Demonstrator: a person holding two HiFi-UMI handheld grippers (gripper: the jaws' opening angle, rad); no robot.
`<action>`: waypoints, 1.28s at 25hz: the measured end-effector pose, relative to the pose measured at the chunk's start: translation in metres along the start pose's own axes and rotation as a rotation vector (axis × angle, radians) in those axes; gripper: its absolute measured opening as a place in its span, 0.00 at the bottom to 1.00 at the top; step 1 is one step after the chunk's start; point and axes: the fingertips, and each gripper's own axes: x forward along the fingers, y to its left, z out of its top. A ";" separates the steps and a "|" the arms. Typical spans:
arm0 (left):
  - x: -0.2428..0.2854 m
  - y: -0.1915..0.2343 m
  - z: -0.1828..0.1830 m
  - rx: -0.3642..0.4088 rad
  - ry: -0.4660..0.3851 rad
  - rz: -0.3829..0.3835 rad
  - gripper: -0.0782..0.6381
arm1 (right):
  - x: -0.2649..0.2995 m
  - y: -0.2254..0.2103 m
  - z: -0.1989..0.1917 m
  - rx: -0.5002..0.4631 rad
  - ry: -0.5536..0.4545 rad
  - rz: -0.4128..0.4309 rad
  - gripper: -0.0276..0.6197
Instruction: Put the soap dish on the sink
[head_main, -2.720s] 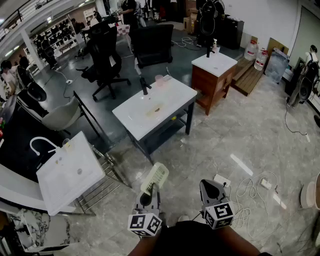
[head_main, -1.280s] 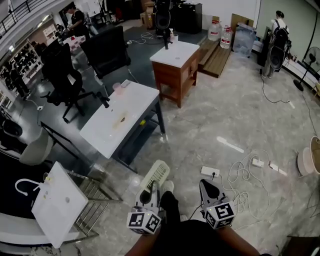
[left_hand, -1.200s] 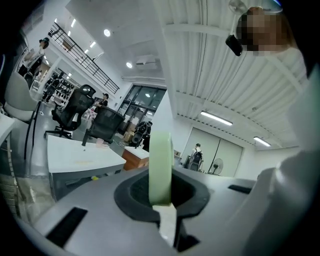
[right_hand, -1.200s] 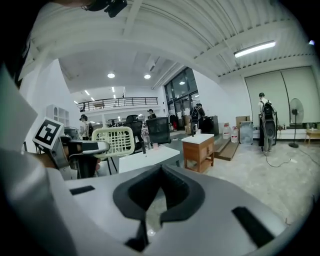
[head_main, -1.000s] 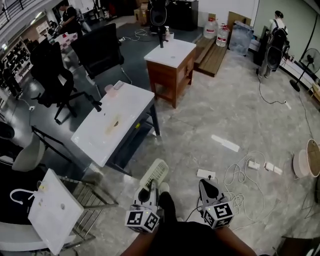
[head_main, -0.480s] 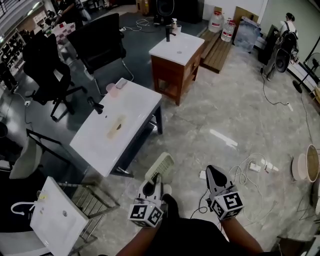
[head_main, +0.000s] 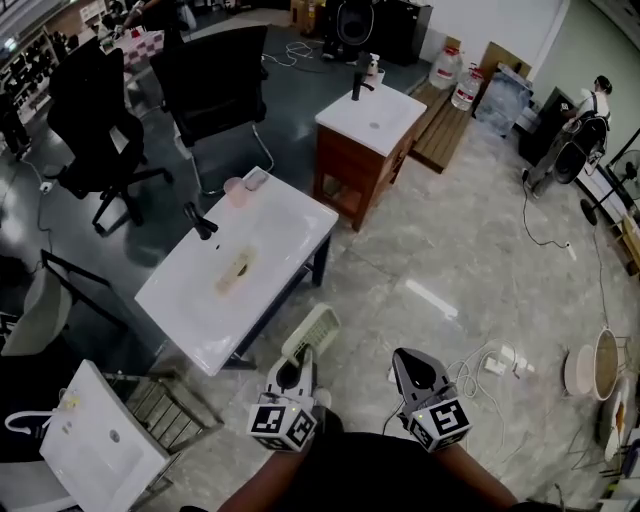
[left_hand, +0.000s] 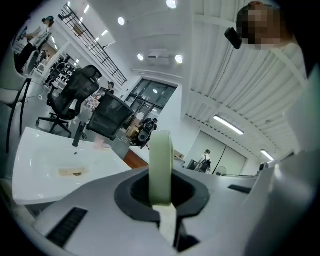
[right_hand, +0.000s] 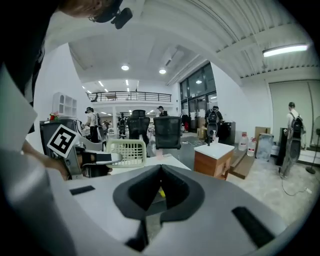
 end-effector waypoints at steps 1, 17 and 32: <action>0.002 0.007 0.005 -0.002 -0.006 0.003 0.15 | 0.010 0.003 0.005 -0.004 -0.005 0.008 0.04; -0.021 0.083 0.045 -0.044 -0.103 0.132 0.15 | 0.101 0.020 0.025 -0.045 0.035 0.085 0.04; 0.001 0.161 0.050 -0.107 -0.211 0.498 0.15 | 0.252 0.025 0.071 -0.122 0.023 0.435 0.04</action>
